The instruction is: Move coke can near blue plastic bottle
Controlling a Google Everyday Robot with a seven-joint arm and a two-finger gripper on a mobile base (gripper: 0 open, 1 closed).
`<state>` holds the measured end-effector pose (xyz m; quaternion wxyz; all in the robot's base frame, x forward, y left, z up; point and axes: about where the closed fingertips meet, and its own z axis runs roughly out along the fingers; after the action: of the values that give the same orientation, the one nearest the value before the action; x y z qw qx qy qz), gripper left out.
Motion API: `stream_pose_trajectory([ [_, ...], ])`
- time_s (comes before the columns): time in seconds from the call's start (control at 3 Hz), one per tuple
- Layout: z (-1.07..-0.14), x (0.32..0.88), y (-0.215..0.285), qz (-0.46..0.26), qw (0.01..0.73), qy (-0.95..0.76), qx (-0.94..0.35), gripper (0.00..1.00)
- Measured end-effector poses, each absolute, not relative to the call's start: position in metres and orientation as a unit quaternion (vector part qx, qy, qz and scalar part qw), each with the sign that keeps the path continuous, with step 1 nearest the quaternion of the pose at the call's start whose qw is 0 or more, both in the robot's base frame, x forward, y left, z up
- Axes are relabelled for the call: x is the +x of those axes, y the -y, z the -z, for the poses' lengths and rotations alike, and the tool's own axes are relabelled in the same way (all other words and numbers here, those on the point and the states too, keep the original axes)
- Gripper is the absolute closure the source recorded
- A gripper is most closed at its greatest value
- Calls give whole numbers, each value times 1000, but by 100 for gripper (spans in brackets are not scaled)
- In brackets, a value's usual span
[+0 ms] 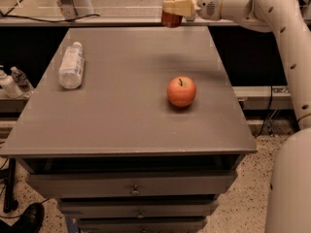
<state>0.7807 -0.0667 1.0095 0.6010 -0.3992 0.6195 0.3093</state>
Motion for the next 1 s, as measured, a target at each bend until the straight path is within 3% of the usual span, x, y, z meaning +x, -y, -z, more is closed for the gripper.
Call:
stream_pose_trajectory([
  [0.67,-1003,783,65,-323,588,-625,-399,100],
  [1.0,-993,768,24,-359,556,-618,-425,100],
])
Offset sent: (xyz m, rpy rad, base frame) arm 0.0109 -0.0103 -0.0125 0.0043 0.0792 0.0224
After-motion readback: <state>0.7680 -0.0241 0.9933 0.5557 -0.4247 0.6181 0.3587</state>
